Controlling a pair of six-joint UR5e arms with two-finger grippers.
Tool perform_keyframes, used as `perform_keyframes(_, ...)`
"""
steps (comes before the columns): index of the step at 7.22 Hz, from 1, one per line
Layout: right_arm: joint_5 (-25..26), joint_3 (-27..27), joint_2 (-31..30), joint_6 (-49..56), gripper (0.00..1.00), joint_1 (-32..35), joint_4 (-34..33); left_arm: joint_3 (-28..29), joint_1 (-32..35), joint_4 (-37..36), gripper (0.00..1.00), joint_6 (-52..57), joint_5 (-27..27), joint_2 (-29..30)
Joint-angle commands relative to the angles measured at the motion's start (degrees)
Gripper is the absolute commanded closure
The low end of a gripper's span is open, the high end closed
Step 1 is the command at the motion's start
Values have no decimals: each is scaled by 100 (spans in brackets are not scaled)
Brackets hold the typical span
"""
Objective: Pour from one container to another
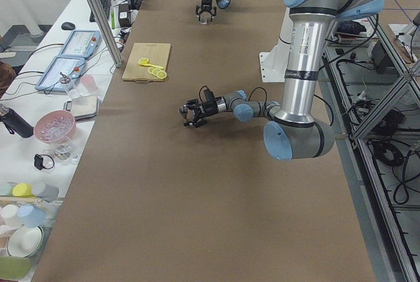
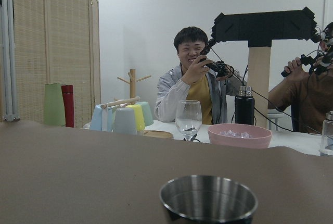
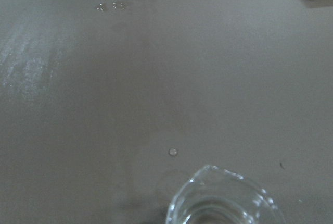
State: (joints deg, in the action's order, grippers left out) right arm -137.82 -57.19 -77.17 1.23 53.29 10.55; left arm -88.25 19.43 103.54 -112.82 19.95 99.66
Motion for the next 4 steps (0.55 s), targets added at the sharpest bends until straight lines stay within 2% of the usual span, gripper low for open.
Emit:
perform_keyframes(1, 0, -3, 9, 0, 20, -2, 9, 315, 17, 0, 3, 6, 0, 245)
perform_keyframes(2, 0, -3, 9, 0, 22, -2, 35, 500, 17, 0, 7, -3, 0, 421)
perform_keyframes(3, 9, -3, 9, 0, 25, -2, 61, 502, 34, 0, 16, -12, 9, 423)
perform_keyframes(4, 9, -3, 9, 0, 27, -2, 61, 493, 61, 0, 20, -12, 17, 414)
